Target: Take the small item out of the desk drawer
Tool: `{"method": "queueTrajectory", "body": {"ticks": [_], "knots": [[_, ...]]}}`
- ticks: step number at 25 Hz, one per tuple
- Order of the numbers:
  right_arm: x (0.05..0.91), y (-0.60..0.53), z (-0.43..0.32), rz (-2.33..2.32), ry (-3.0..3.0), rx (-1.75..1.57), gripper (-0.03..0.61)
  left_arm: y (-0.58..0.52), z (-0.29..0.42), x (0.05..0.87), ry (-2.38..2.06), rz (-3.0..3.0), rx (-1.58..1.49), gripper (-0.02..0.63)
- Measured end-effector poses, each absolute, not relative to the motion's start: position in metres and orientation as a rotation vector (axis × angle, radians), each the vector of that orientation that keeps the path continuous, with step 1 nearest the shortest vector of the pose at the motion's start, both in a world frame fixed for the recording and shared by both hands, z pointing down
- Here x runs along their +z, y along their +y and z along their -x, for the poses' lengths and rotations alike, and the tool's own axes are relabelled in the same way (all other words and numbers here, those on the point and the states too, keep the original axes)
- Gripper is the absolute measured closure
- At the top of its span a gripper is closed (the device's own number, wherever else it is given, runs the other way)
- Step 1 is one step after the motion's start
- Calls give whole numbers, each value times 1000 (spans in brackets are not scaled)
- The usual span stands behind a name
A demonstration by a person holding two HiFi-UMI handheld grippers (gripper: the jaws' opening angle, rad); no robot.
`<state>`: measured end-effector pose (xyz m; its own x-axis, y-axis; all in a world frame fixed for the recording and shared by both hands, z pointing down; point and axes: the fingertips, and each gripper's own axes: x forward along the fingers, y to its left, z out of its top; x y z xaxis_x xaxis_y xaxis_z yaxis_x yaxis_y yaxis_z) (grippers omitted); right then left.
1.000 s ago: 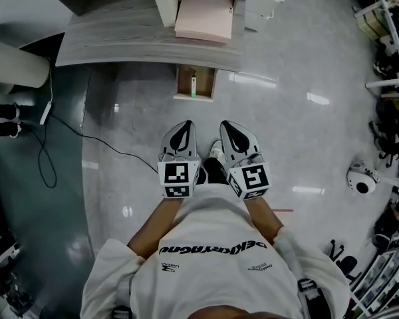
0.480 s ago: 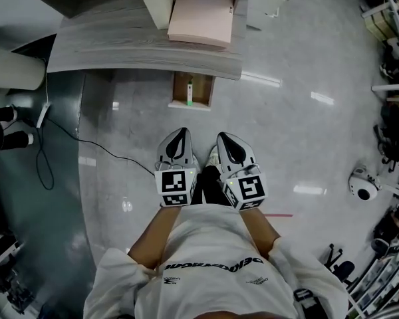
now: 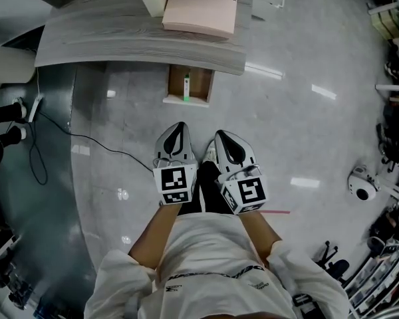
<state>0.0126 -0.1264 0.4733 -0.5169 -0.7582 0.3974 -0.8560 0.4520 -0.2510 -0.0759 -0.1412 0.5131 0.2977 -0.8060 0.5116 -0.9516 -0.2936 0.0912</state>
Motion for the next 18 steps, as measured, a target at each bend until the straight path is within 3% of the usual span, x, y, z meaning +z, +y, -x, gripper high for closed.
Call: {"method": "queueTrajectory", "body": {"ticks": [18], "knots": [[545,-117,-16,-1373,-2453,672,546,-163,73,595,-1596,-2159,545,597]]}}
